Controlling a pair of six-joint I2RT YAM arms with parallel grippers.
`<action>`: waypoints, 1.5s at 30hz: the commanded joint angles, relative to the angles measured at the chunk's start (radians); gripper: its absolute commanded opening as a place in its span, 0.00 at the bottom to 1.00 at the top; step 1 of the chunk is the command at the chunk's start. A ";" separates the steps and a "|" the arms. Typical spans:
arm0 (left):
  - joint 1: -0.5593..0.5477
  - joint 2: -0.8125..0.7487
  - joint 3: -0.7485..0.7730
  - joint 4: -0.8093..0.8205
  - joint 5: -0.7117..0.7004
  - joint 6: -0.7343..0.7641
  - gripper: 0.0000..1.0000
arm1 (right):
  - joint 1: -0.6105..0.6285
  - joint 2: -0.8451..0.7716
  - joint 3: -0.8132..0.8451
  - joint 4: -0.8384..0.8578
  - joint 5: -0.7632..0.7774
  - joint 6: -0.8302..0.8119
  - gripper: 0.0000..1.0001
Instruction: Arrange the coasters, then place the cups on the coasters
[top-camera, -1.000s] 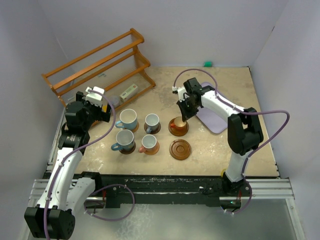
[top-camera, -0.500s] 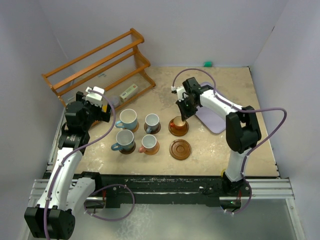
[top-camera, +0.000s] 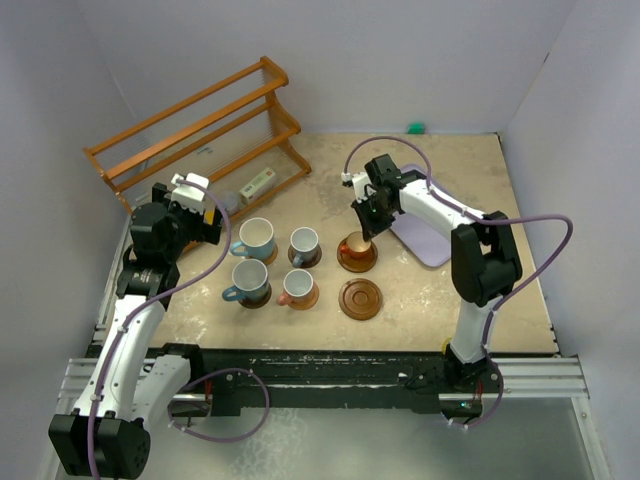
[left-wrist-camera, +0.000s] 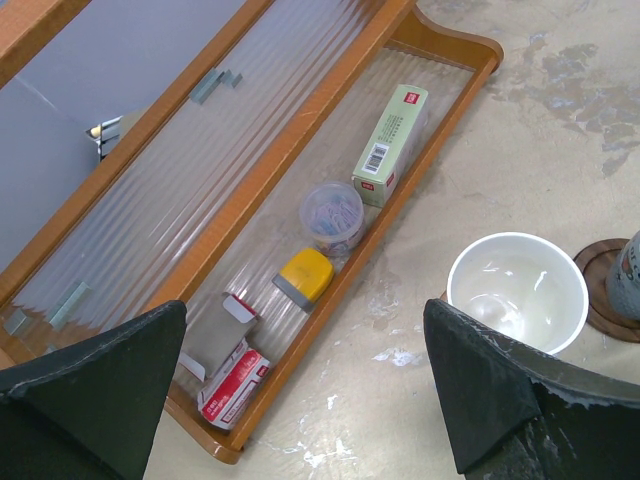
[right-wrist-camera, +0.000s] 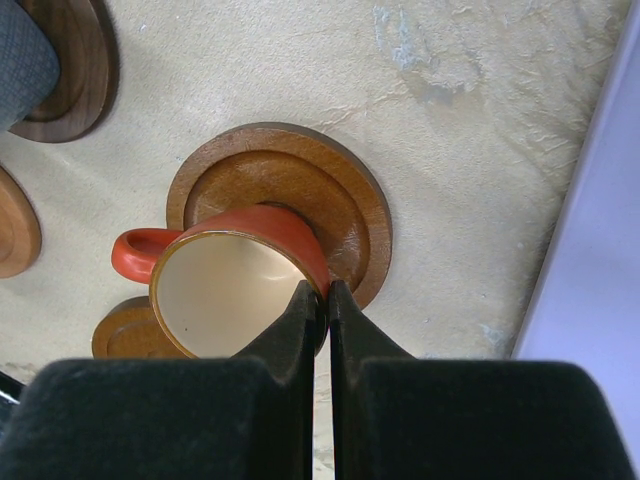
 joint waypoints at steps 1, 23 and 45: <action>0.008 -0.013 -0.004 0.046 0.022 0.018 0.99 | 0.007 0.005 0.027 0.016 -0.015 -0.013 0.00; 0.008 -0.020 -0.003 0.046 0.023 0.017 0.99 | 0.010 -0.004 0.016 0.013 0.007 -0.033 0.15; 0.007 -0.038 -0.001 0.047 0.025 0.014 0.99 | -0.053 -0.167 0.154 0.001 0.004 -0.032 0.53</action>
